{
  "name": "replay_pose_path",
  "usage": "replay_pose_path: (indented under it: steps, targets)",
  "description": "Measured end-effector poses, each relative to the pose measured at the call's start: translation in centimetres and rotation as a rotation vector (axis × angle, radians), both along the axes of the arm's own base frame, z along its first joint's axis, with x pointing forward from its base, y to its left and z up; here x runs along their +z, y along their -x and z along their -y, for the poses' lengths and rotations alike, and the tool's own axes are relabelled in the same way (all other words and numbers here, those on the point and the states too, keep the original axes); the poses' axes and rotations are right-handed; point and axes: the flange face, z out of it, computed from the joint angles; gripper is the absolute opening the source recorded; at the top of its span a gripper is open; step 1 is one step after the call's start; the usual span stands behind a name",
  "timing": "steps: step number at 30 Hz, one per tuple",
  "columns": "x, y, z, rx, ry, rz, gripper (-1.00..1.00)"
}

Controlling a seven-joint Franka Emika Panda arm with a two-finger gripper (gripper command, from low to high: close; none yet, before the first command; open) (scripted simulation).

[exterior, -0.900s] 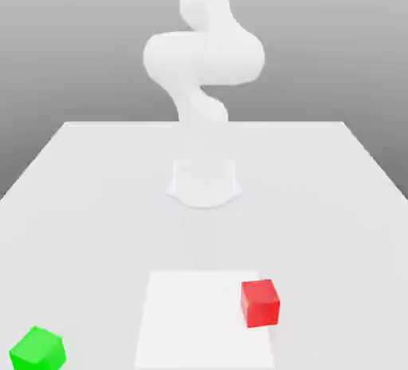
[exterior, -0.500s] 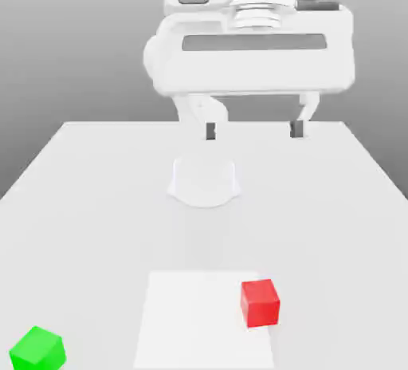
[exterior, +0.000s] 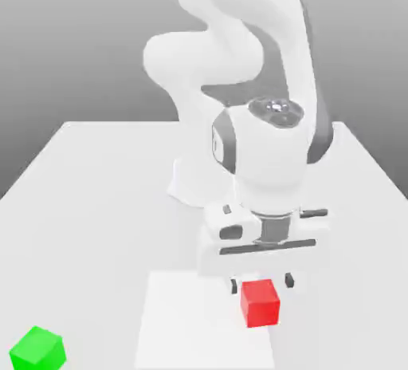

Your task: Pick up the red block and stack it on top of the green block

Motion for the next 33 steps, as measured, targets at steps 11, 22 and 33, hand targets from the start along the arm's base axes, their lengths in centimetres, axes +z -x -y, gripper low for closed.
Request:
replay_pose_path:
  steps: [11, 22, 33]
  targets:
    - [3.4, -0.1, 0.0, 0.000, 0.001, 0.000, -1.00]
    - [8.2, -8.3, 20.3, -0.463, -0.010, -0.006, -1.00]
    - [3.5, -8.5, 32.5, -0.686, -0.001, 0.000, 1.00]
